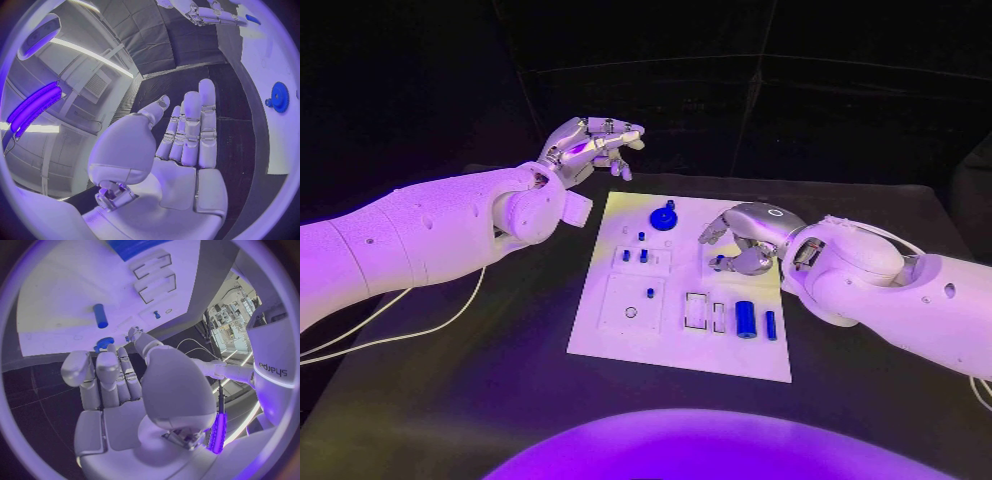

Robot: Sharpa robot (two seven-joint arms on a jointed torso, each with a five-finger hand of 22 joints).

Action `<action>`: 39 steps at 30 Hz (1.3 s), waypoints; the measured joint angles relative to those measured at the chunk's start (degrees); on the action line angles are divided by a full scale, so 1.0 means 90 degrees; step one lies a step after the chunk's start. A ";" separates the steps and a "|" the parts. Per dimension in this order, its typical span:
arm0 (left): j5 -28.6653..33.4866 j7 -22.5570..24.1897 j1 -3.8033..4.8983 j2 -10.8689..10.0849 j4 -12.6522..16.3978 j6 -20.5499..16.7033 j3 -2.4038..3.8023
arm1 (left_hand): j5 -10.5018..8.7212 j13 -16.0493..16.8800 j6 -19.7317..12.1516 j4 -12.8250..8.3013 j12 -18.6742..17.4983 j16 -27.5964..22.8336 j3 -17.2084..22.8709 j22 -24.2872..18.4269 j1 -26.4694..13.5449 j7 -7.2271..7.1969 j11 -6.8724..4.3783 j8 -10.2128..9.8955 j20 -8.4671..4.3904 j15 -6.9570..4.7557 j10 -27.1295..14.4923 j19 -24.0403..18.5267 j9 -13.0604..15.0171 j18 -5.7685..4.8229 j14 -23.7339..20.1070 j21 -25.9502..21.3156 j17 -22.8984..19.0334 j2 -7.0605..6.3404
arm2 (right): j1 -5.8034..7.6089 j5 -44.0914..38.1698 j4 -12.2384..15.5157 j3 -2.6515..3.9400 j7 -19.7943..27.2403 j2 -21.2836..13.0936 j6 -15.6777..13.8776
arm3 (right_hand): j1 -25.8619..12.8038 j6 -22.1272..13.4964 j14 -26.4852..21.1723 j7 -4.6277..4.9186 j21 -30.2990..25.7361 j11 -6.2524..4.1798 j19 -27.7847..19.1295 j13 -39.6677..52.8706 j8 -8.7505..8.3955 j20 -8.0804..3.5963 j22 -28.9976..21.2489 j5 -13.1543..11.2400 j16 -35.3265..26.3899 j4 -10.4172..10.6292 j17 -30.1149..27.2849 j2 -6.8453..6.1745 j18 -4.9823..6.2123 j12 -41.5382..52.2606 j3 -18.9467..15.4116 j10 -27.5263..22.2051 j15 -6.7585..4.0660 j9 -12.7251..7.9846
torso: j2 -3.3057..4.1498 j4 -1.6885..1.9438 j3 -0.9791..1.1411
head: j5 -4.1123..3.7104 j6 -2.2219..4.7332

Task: Assemble the parts on the task board

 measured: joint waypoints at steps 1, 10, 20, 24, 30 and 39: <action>0.0000 0.0000 0.0000 0.0001 0.0001 0.0000 0.0000 | 0.0000 0.0000 0.0000 -0.0006 0.0000 0.0000 0.0006 0.0000 0.0000 0.0000 0.0000 0.0000 0.0000 0.0000 0.0000 0.0000 0.0000 0.0001 0.0000 0.0000 0.0000 0.0000 | 0.0013 0.0034 0.0001 -0.0001 -0.0032 -0.0041 0.0033 | 0.0009 0.0000 0.0000 0.0000 0.0000 0.0000 0.0000 0.0000 0.0000 0.0000 0.0000 0.0000 -0.0006 0.0000 -0.0005 0.0009 -0.0001 0.0000 0.0000 0.0000 0.0000 0.0000 | 0.0001 -0.0001 0.0000 | -0.0010 0.0005; 0.0000 -0.0001 0.0000 0.0003 0.0009 0.0000 -0.0001 | 0.0000 -0.0005 0.0000 -0.0006 0.0000 0.0000 0.0006 -0.0004 0.0000 0.0000 0.0000 0.0000 0.0000 0.0001 0.0000 0.0000 0.0000 0.0001 0.0000 0.0000 -0.0003 0.0000 | 0.0057 0.0163 -0.0048 -0.0009 -0.0253 -0.0200 0.0376 | 0.0040 -0.0060 0.0000 -0.0016 -0.0025 0.0025 0.0000 0.0000 0.0000 0.0000 -0.0037 -0.0025 -0.0036 0.0012 -0.0058 0.0039 0.0000 0.0025 -0.0205 -0.0160 0.0000 0.0000 | 0.0009 0.0012 0.0007 | -0.0071 0.0024; 0.0000 -0.0002 -0.0001 0.0007 0.0010 0.0000 -0.0001 | 0.0000 -0.0004 0.0000 -0.0006 0.0000 0.0000 0.0006 -0.0006 0.0024 0.0000 0.0000 -0.0001 0.0000 0.0001 0.0000 0.0000 0.0000 0.0000 0.0001 0.0000 -0.0007 0.0024 | 0.0061 0.0122 -0.0238 -0.0014 -0.0369 0.0017 0.0715 | 0.0153 -0.0060 -0.0022 -0.0016 -0.0025 -0.0006 0.0000 0.0009 0.0000 0.0000 0.0001 -0.0086 -0.0036 0.0039 -0.0030 0.0153 -0.0001 0.0209 -0.0320 -0.0127 0.0022 0.0005 | 0.0015 0.0021 0.0007 | -0.0064 0.0009; 0.0000 -0.0002 -0.0001 0.0015 0.0006 0.0000 -0.0001 | 0.0000 -0.0004 0.0000 -0.0006 0.0000 0.0000 0.0006 -0.0006 0.0024 0.0000 0.0000 -0.0001 0.0000 0.0001 0.0000 0.0000 0.0000 0.0001 0.0001 0.0000 -0.0007 0.0024 | 0.0059 0.0102 -0.0338 -0.0016 -0.0380 0.0164 0.0794 | 0.0236 -0.0032 -0.0021 0.0012 -0.0025 -0.0038 0.0026 0.0009 0.0000 -0.0026 0.0042 -0.0085 -0.0008 0.0039 0.0012 0.0236 0.0000 0.0321 -0.0320 0.0041 0.0021 0.0005 | 0.0016 0.0023 0.0010 | -0.0059 0.0002; 0.0000 -0.0003 -0.0001 0.0018 0.0004 0.0003 -0.0001 | 0.0000 -0.0004 0.0000 -0.0006 0.0000 0.0000 0.0006 -0.0005 0.0024 0.0000 0.0000 -0.0001 0.0000 0.0001 0.0000 0.0000 0.0000 0.0000 0.0001 0.0000 -0.0007 0.0024 | 0.0044 0.0067 -0.0481 -0.0019 -0.0388 0.0313 0.0900 | 0.0280 0.0122 0.0025 0.0018 0.0103 -0.0099 0.0163 0.0002 0.0025 -0.0070 0.0215 -0.0115 0.0000 0.0096 0.0013 0.0363 -0.0001 0.0469 -0.0263 0.0413 -0.0025 0.0019 | 0.0016 0.0024 0.0012 | -0.0059 -0.0009; 0.0000 -0.0008 -0.0001 0.0021 -0.0011 0.0018 -0.0001 | 0.0000 -0.0009 0.0000 -0.0006 0.0000 0.0000 0.0006 -0.0010 0.0024 0.0000 0.0000 0.0026 0.0000 0.0001 0.0000 0.0000 0.0000 0.0000 0.0001 0.0000 -0.0012 0.0024 | 0.0033 -0.0011 -0.0564 -0.0015 -0.0431 0.0374 0.1025 | 0.0324 0.0605 0.0013 -0.0011 0.0272 -0.0193 0.0322 0.0013 0.0263 -0.0136 0.0496 -0.0161 0.0000 0.0131 0.0005 0.0459 0.0000 0.0565 -0.0099 0.0993 -0.0083 0.0086 | 0.0013 0.0024 0.0013 | -0.0044 -0.0027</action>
